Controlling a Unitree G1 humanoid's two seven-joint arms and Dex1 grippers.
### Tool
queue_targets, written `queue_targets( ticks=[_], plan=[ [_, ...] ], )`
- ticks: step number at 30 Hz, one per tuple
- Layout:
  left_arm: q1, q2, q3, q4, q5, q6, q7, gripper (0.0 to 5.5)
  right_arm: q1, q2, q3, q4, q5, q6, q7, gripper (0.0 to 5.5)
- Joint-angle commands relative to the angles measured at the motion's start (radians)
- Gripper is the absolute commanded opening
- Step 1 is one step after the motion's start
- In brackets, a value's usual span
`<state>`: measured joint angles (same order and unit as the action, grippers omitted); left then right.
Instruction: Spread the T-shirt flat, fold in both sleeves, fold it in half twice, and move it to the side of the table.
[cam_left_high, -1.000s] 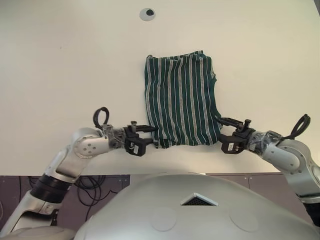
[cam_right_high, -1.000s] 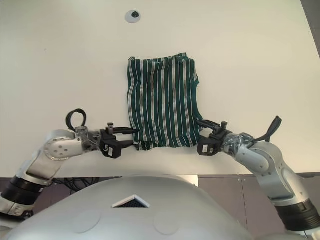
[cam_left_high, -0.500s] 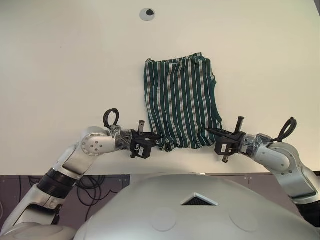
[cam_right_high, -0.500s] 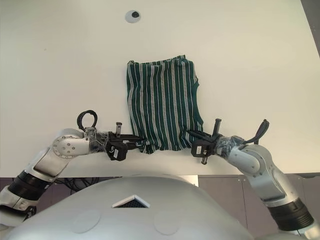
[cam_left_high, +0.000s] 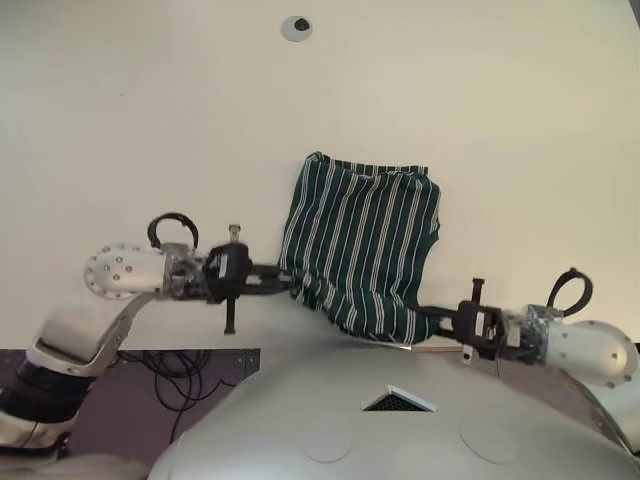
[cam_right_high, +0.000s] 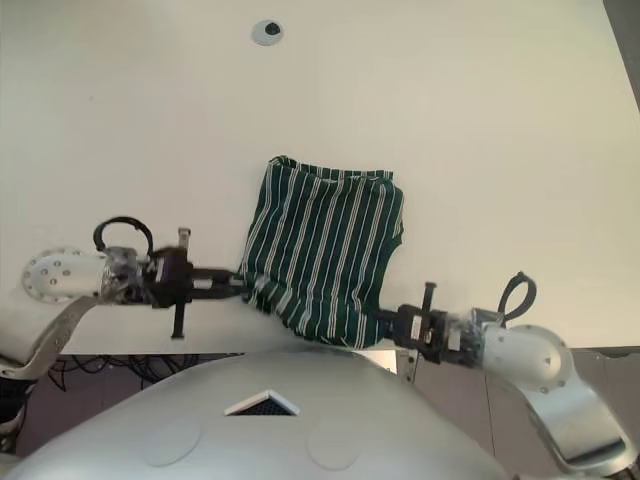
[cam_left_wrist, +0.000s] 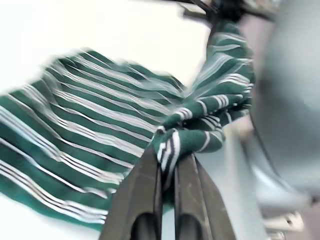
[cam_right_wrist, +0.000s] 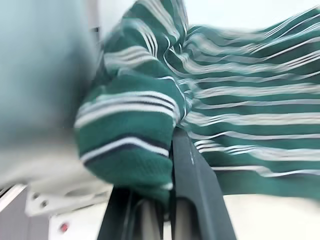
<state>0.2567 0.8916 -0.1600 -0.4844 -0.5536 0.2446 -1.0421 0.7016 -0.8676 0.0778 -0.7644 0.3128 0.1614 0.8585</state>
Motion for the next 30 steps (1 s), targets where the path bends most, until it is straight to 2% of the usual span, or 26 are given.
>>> queue_targets(
  ticks=[1, 6, 12, 13, 14, 16, 19, 21, 25, 28, 30],
  plan=[
    [-0.123, -0.08, 0.008, 0.052, -0.01, 0.153, 0.124, 0.03, -0.126, 0.06, -0.023, 0.042, 0.085, 0.116, -0.06, 0.0],
    [-0.305, -0.231, -0.031, 0.202, 0.027, 0.316, 0.276, 0.03, -0.318, 0.144, -0.024, 0.178, 0.15, 0.301, -0.163, 0.0],
    [-0.476, -0.408, -0.049, 0.412, 0.116, 0.319, 0.377, 0.03, -0.458, 0.237, -0.019, 0.289, 0.211, 0.466, -0.232, 0.0],
    [-0.499, -0.434, -0.048, 0.455, 0.136, 0.312, 0.396, 0.03, -0.483, 0.258, -0.026, 0.314, 0.224, 0.496, -0.25, 0.23],
    [-0.513, -0.451, -0.047, 0.481, 0.15, 0.309, 0.406, 0.41, -0.498, 0.273, -0.032, 0.328, 0.231, 0.517, -0.261, 0.41],
    [-0.557, -0.504, -0.039, 0.567, 0.177, 0.301, 0.445, 0.65, -0.531, 0.309, -0.043, 0.367, 0.259, 0.553, -0.283, 0.7],
    [-0.594, -0.578, 0.003, 0.663, 0.184, 0.28, 0.495, 1.05, -0.559, 0.375, -0.073, 0.407, 0.299, 0.594, -0.32, 1.15],
    [-0.611, -0.624, 0.043, 0.713, 0.18, 0.242, 0.516, 1.08, -0.572, 0.418, -0.109, 0.43, 0.329, 0.615, -0.352, 1.52],
    [-0.643, -0.703, 0.112, 0.799, 0.167, 0.118, 0.519, 1.08, -0.579, 0.482, -0.211, 0.486, 0.376, 0.645, -0.437, 1.52],
    [-0.689, -0.75, 0.191, 0.861, 0.143, 0.03, 0.536, 1.08, -0.577, 0.506, -0.266, 0.515, 0.312, 0.576, -0.525, 1.52],
    [-0.709, -0.755, 0.229, 0.892, 0.142, -0.015, 0.543, 1.08, -0.578, 0.511, -0.262, 0.53, 0.236, 0.491, -0.566, 1.52]
  ],
)
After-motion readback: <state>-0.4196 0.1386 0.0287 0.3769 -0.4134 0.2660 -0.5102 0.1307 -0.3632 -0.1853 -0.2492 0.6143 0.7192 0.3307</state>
